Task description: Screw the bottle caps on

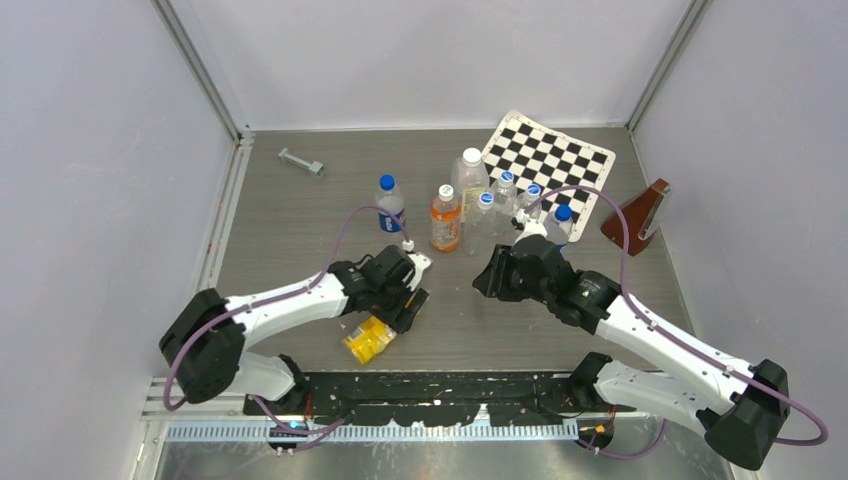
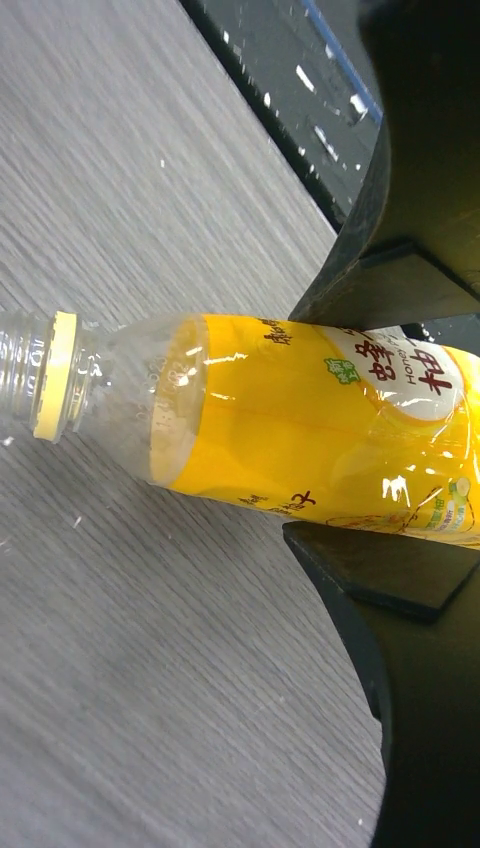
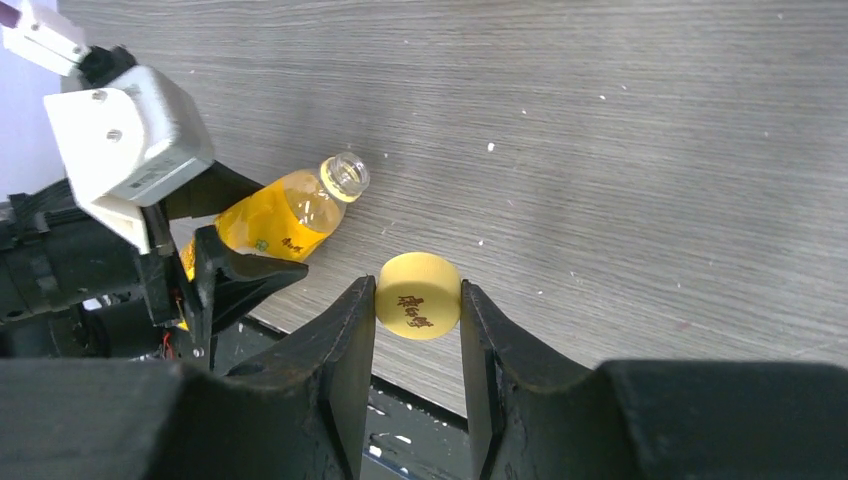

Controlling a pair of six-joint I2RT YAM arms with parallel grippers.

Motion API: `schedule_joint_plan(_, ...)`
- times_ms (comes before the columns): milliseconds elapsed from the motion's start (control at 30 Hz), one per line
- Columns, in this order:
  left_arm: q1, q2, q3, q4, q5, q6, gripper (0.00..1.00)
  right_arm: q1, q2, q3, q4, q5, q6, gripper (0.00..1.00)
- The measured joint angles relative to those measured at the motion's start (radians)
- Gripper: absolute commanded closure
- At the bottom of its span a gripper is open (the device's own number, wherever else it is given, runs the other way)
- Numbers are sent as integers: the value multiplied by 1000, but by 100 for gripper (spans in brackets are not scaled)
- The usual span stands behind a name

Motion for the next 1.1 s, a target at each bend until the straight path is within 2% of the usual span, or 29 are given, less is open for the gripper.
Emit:
schedule_joint_plan(333,0,-263,-16,86,27,87,65,0,0,20,23,-61,-98,97)
schedule_joint_plan(433,0,-332,-26,104,40,135,73,0,1,46,21,-104,-148,96)
schedule_joint_plan(667,0,-447,-26,125,72,323,86,-10,2,176,-2,-244,-312,97)
schedule_joint_plan(900,0,-476,5,137,150,500,88,-21,13,294,-8,-437,-485,96)
schedule_joint_plan(1100,0,-492,9,154,232,575,88,-22,15,314,-25,-550,-596,96)
